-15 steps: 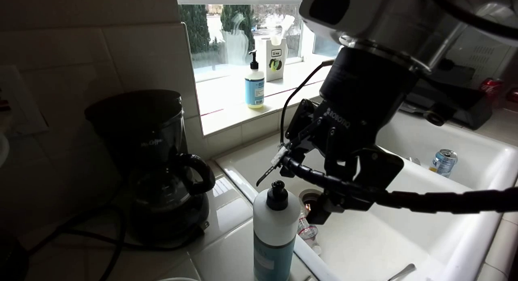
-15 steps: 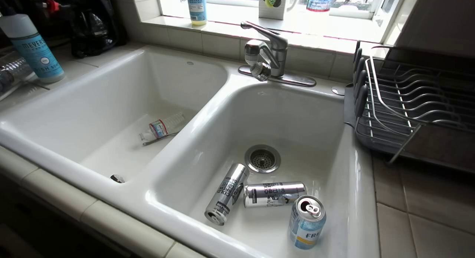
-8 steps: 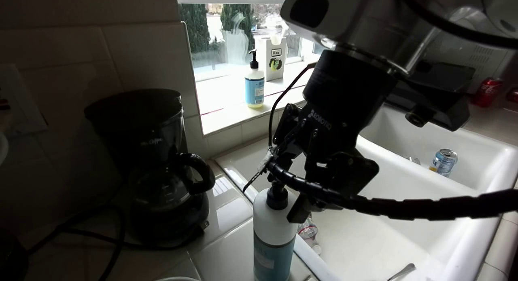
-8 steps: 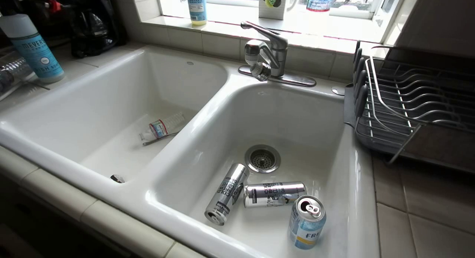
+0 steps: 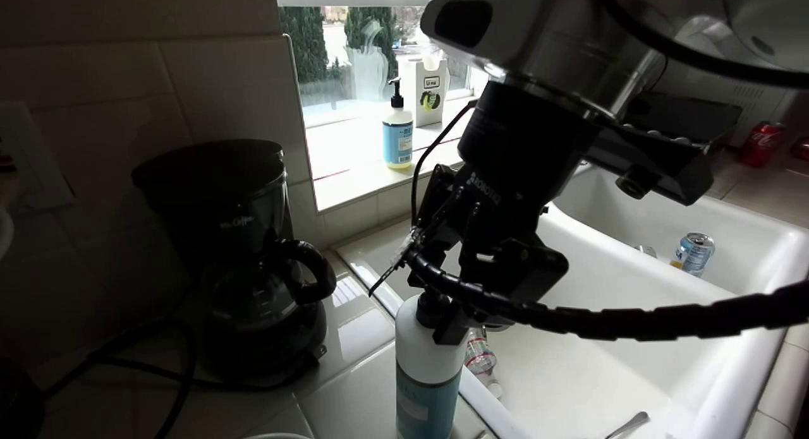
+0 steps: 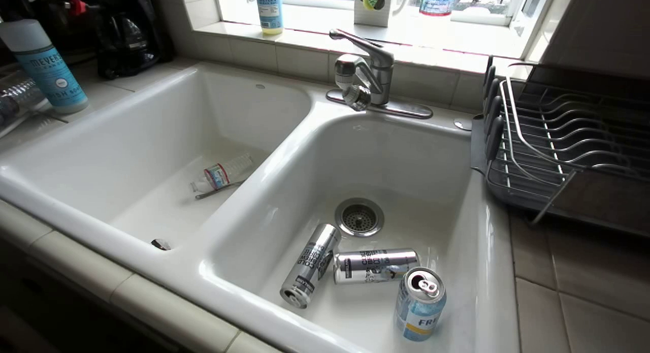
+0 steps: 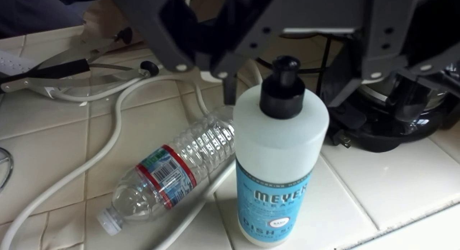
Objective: Put the blue bottle on the window seal
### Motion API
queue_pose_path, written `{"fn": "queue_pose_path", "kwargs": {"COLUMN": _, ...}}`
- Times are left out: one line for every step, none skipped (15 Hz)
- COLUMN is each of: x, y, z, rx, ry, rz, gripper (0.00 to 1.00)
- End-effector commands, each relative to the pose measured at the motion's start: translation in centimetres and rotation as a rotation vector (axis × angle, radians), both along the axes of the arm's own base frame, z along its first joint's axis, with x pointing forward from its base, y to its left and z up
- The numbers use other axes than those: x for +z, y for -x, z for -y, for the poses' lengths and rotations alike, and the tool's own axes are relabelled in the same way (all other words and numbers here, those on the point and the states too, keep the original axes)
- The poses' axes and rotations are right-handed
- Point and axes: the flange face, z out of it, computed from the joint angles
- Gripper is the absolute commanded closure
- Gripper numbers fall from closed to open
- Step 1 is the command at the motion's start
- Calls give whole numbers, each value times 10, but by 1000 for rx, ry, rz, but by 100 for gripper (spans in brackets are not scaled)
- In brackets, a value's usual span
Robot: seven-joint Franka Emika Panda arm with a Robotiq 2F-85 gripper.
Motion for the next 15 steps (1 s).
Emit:
{"fn": "queue_pose_path", "kwargs": {"x": 1, "y": 1, "z": -5, "rx": -16, "ry": 21, "rz": 4, "gripper": 35}}
{"fn": "queue_pose_path", "kwargs": {"x": 1, "y": 2, "z": -5, "rx": -17, "ry": 22, "rz": 3, "gripper": 35}}
{"fn": "queue_pose_path", "kwargs": {"x": 1, "y": 3, "z": -6, "rx": -16, "ry": 23, "rz": 2, "gripper": 36}}
{"fn": "queue_pose_path", "kwargs": {"x": 1, "y": 5, "z": -7, "rx": -15, "ry": 24, "rz": 2, "gripper": 39}}
{"fn": "queue_pose_path", "kwargs": {"x": 1, "y": 6, "z": -7, "rx": -15, "ry": 25, "rz": 2, "gripper": 47}}
{"fn": "queue_pose_path", "kwargs": {"x": 3, "y": 8, "z": -7, "rx": -17, "ry": 28, "rz": 3, "gripper": 50}}
{"fn": "queue_pose_path", "kwargs": {"x": 4, "y": 9, "z": -7, "rx": -19, "ry": 28, "rz": 3, "gripper": 56}}
{"fn": "queue_pose_path", "kwargs": {"x": 5, "y": 10, "z": -6, "rx": -24, "ry": 28, "rz": 4, "gripper": 53}}
{"fn": "queue_pose_path", "kwargs": {"x": 6, "y": 11, "z": -5, "rx": -27, "ry": 29, "rz": 5, "gripper": 52}}
{"fn": "queue_pose_path", "kwargs": {"x": 6, "y": 11, "z": -4, "rx": -31, "ry": 28, "rz": 4, "gripper": 50}}
{"fn": "queue_pose_path", "kwargs": {"x": 6, "y": 11, "z": -3, "rx": -37, "ry": 31, "rz": 3, "gripper": 45}}
{"fn": "queue_pose_path", "kwargs": {"x": 7, "y": 11, "z": -2, "rx": -42, "ry": 31, "rz": 2, "gripper": 40}}
{"fn": "queue_pose_path", "kwargs": {"x": 7, "y": 11, "z": -2, "rx": -47, "ry": 32, "rz": 2, "gripper": 37}}
{"fn": "queue_pose_path", "kwargs": {"x": 7, "y": 11, "z": 0, "rx": -52, "ry": 33, "rz": 2, "gripper": 27}}
{"fn": "queue_pose_path", "kwargs": {"x": 7, "y": 11, "z": 1, "rx": -57, "ry": 34, "rz": 1, "gripper": 28}}
